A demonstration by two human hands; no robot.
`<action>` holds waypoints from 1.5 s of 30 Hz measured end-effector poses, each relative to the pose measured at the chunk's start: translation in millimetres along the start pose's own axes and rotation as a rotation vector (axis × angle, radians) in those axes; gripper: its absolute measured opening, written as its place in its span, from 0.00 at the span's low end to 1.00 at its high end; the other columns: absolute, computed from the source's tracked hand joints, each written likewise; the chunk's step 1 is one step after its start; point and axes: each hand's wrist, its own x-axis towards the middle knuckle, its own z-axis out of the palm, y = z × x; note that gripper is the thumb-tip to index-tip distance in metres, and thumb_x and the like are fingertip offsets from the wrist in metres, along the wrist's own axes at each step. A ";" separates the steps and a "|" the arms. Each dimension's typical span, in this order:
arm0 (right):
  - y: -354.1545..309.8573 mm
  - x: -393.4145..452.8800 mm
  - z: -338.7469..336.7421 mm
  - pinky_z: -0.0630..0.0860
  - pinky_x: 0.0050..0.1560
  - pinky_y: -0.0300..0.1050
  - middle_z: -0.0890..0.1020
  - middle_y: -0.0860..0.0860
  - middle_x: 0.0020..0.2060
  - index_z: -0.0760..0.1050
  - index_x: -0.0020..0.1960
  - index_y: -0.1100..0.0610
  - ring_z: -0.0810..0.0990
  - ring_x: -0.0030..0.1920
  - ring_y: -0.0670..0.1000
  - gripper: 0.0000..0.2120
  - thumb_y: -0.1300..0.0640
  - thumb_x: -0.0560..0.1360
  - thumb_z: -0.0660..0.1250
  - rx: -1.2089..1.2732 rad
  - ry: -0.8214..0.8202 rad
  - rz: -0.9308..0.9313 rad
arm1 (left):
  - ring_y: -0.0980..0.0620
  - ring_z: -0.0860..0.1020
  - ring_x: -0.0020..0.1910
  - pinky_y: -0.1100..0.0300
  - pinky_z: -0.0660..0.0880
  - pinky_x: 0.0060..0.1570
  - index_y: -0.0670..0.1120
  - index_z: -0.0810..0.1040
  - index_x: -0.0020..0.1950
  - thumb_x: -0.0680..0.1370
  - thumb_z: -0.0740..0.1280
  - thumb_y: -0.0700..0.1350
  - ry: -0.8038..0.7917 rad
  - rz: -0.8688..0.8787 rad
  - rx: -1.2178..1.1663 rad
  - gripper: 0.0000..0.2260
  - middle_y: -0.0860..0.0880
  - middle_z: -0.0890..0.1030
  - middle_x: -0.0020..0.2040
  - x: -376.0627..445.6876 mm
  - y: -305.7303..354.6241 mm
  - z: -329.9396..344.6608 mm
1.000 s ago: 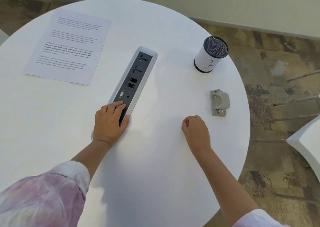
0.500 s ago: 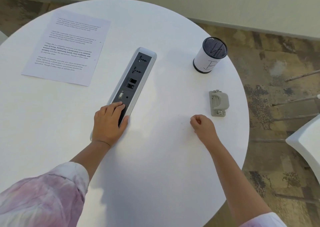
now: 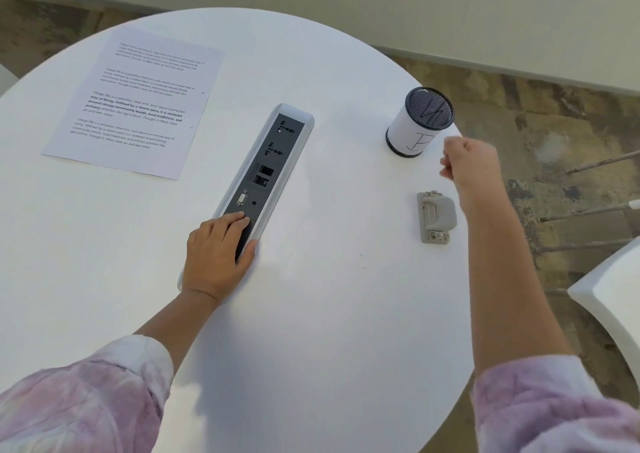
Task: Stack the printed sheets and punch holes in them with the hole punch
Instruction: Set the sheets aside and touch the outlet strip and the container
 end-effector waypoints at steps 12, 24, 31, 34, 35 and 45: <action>-8.4 91.8 13.1 0.71 0.31 0.38 0.74 0.51 0.31 0.73 0.34 0.55 0.69 0.27 0.47 0.10 0.56 0.74 0.67 -0.050 0.090 0.189 | 0.47 0.70 0.55 0.48 0.70 0.51 0.43 0.78 0.57 0.75 0.57 0.53 0.019 0.002 -0.015 0.20 0.47 0.78 0.60 0.5 -0.5 0.1; 15.9 27.2 25.1 0.72 0.40 0.35 0.76 0.44 0.33 0.79 0.47 0.54 0.72 0.31 0.39 0.04 0.57 0.73 0.67 -0.140 -0.010 -0.157 | 0.48 0.69 0.55 0.49 0.70 0.50 0.43 0.78 0.57 0.75 0.57 0.53 0.019 0.006 -0.013 0.20 0.47 0.78 0.59 0.2 -1.4 -0.6; 96.1 -69.1 43.5 0.66 0.35 0.26 0.76 0.49 0.34 0.78 0.45 0.54 0.73 0.31 0.39 0.06 0.64 0.72 0.66 -0.336 -0.216 -0.182 | 0.47 0.70 0.54 0.48 0.71 0.48 0.42 0.78 0.56 0.75 0.57 0.53 0.027 0.017 0.001 0.20 0.46 0.78 0.59 1.4 -1.5 -0.7; 126.0 -95.0 40.8 0.67 0.39 0.28 0.77 0.50 0.40 0.76 0.47 0.52 0.73 0.37 0.41 0.07 0.62 0.71 0.65 -0.449 -0.294 -0.064 | 0.47 0.70 0.54 0.48 0.70 0.49 0.42 0.78 0.56 0.75 0.57 0.53 0.025 0.015 0.000 0.20 0.46 0.78 0.59 0.7 -0.8 0.1; 131.8 -101.5 39.0 0.68 0.40 0.30 0.77 0.50 0.42 0.76 0.48 0.53 0.74 0.38 0.42 0.07 0.62 0.71 0.65 -0.460 -0.303 -0.039 | 0.47 0.70 0.54 0.48 0.70 0.49 0.42 0.78 0.57 0.75 0.57 0.53 0.025 0.013 -0.001 0.20 0.46 0.78 0.59 0.7 -0.7 0.3; 142.3 -115.3 43.3 0.66 0.44 0.36 0.73 0.46 0.42 0.76 0.49 0.54 0.72 0.40 0.44 0.07 0.55 0.72 0.67 -0.561 -0.217 -0.124 | 0.45 0.71 0.54 0.47 0.70 0.49 0.42 0.78 0.57 0.75 0.56 0.53 0.016 0.012 0.006 0.20 0.46 0.78 0.59 0.3 1.6 -0.4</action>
